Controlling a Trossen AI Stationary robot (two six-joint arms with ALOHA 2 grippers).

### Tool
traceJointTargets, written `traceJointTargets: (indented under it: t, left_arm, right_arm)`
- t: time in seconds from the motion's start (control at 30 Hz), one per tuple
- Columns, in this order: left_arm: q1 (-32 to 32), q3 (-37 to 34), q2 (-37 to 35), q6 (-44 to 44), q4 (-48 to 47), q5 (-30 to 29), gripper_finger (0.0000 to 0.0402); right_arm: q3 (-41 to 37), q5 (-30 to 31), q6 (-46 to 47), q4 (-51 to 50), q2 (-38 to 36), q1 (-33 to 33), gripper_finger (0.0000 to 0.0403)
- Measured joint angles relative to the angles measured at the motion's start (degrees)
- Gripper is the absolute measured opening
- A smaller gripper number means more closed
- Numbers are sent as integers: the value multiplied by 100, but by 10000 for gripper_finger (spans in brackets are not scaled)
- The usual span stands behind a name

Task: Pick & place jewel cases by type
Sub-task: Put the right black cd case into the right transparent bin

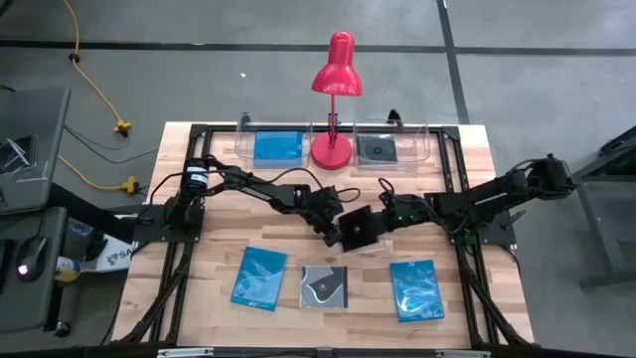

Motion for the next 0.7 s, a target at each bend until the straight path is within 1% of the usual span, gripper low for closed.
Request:
traceJointTargets:
  t: [0.1,0.23,0.33,0.5,0.7]
  left_arm:
    - [103,2,8,135,-66,206,154]
    - [227,7,-58,376,-190,275,154]
    - [307,0,-147,549,-265,269,154]
    - [523,-4,-443,1123,-811,-144,154]
    - [935,-20,-861,1894,-1601,-638,154]
  right_arm:
    - [0,19,-95,-2,0,0,10]
    - [0,38,-151,20,-2,0,10]
    - [0,65,-203,34,-5,-1,3]
    - [0,183,-359,40,-66,-4,2]
    - [2,30,-703,52,-167,7,1]
